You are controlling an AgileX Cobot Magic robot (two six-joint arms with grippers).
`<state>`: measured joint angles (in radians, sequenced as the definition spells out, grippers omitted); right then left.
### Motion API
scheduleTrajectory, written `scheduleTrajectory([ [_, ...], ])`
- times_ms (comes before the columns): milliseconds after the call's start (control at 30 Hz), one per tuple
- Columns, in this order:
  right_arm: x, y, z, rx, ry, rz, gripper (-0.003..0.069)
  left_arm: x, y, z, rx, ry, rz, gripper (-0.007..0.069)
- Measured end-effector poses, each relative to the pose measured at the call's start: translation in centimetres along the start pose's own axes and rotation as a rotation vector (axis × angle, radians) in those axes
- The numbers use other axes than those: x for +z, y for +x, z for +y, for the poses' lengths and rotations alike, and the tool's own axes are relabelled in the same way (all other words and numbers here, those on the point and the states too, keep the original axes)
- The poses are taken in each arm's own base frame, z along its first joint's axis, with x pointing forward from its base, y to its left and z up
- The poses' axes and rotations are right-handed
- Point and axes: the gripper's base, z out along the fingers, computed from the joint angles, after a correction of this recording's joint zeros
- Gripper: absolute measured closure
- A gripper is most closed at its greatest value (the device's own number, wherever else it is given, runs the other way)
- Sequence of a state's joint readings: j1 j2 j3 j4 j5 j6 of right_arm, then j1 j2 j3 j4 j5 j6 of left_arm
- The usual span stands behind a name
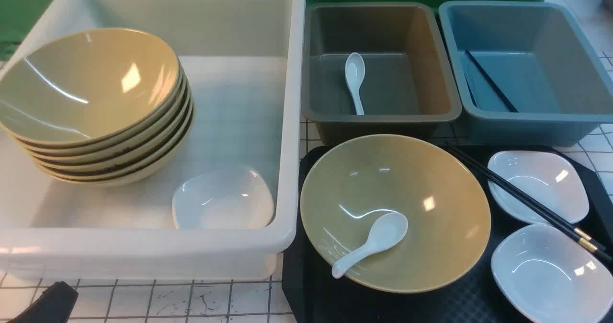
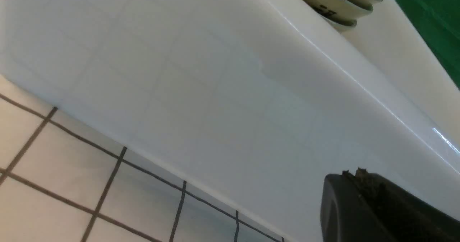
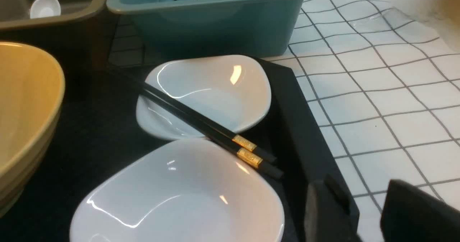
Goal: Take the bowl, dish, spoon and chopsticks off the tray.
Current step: Use the right arm to grab the chopsticks
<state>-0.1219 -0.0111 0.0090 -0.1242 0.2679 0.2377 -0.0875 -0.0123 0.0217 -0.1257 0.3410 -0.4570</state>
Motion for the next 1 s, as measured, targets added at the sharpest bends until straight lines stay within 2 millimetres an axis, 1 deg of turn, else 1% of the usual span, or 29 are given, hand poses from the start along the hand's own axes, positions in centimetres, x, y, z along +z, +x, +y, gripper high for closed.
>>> scheduleTrajectory([
  [367, 0.0, 0.0, 0.0, 0.0, 0.0, 0.0, 0.0423, 0.0, -0.1, -0.1, -0.006, 0.008, -0.013, 0.0626],
  [467, 0.0, 0.0, 0.0, 0.0, 0.0, 0.0, 0.0423, 0.0, -0.3, -0.3, -0.107, 0.046, -0.042, 0.0626],
  [633, 0.0, 0.0, 0.0, 0.0, 0.0, 0.0, 0.0423, -0.2, -1.5, -1.2, -0.553, 0.19, -0.138, 0.0626],
  [767, 0.0, 0.0, 0.0, 0.0, 0.0, 0.0, 0.0423, -0.3, -2.2, -1.3, -0.738, 0.242, -0.195, 0.0626],
  [867, 0.0, 0.0, 0.0, 0.0, 0.0, 0.0, 0.0423, -0.4, -2.5, -1.2, -0.786, 0.256, -0.22, 0.0626],
  [1000, 0.0, 0.0, 0.0, 0.0, 0.0, 0.0, 0.0423, -0.5, -2.7, -1.2, -0.769, 0.259, -0.245, 0.0626],
])
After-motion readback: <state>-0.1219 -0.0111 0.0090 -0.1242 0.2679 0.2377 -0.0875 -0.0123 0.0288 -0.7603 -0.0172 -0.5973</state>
